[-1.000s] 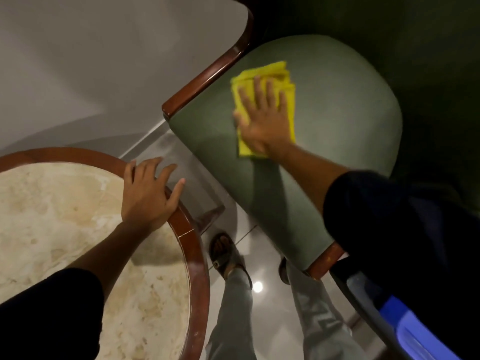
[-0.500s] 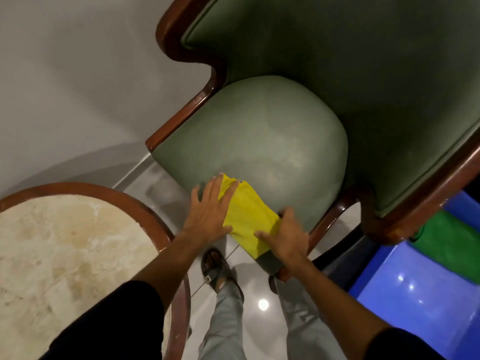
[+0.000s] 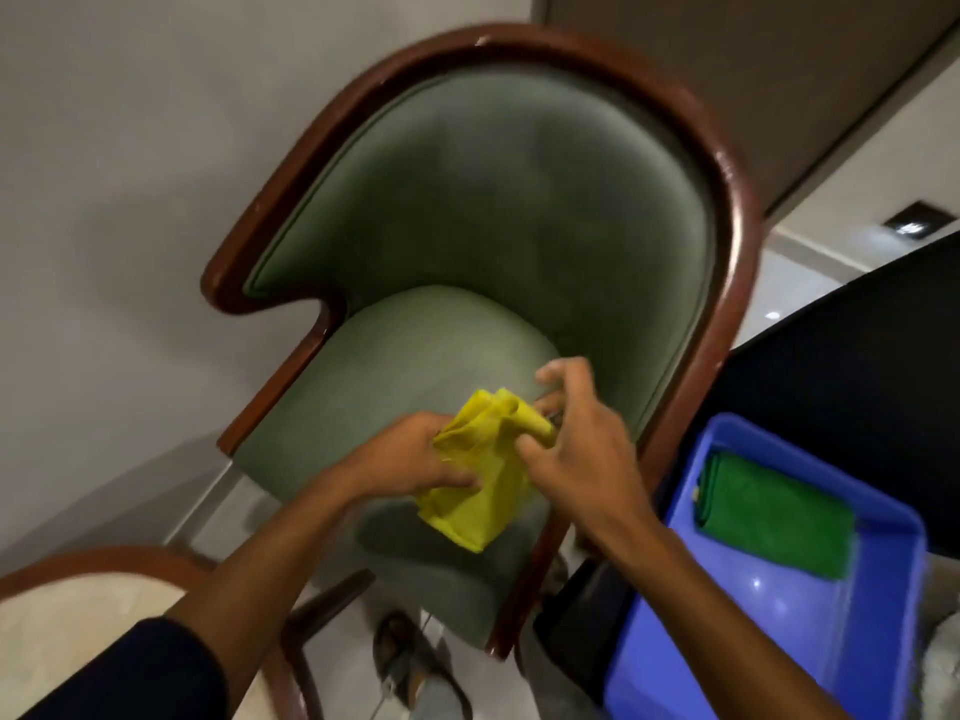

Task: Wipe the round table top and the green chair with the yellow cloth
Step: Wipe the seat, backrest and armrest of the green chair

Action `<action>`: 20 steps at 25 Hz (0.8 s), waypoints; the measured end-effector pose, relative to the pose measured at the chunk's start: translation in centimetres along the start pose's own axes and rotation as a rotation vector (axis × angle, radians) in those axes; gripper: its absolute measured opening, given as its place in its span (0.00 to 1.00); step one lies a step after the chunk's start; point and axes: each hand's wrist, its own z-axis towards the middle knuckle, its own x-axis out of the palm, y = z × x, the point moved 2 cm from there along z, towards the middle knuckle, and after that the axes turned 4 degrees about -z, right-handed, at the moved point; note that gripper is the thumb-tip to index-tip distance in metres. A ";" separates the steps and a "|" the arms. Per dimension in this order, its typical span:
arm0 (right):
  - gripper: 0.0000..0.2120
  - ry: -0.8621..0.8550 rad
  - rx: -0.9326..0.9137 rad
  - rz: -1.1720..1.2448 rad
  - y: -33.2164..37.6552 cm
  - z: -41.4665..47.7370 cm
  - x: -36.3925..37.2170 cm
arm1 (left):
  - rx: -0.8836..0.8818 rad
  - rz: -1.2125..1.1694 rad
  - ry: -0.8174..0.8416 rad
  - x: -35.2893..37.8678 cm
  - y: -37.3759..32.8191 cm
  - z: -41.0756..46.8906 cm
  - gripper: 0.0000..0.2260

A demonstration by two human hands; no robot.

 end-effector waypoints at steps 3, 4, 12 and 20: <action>0.20 -0.285 0.046 -0.109 -0.9 3.2 -10.1 | 0.097 -0.248 0.045 1.8 -8.8 3.5 0.12; 0.18 -0.339 0.055 -0.163 -1.5 4.7 -13.0 | 0.120 -0.308 0.053 3.0 -11.5 4.9 0.14; 0.39 -0.262 0.269 -0.225 -6.3 12.1 -13.6 | 0.223 -0.055 -0.617 0.8 -19.6 12.6 0.19; 0.35 -0.265 0.014 -0.693 -5.9 24.2 -14.5 | 0.034 0.887 -0.713 -14.6 -4.8 11.1 0.31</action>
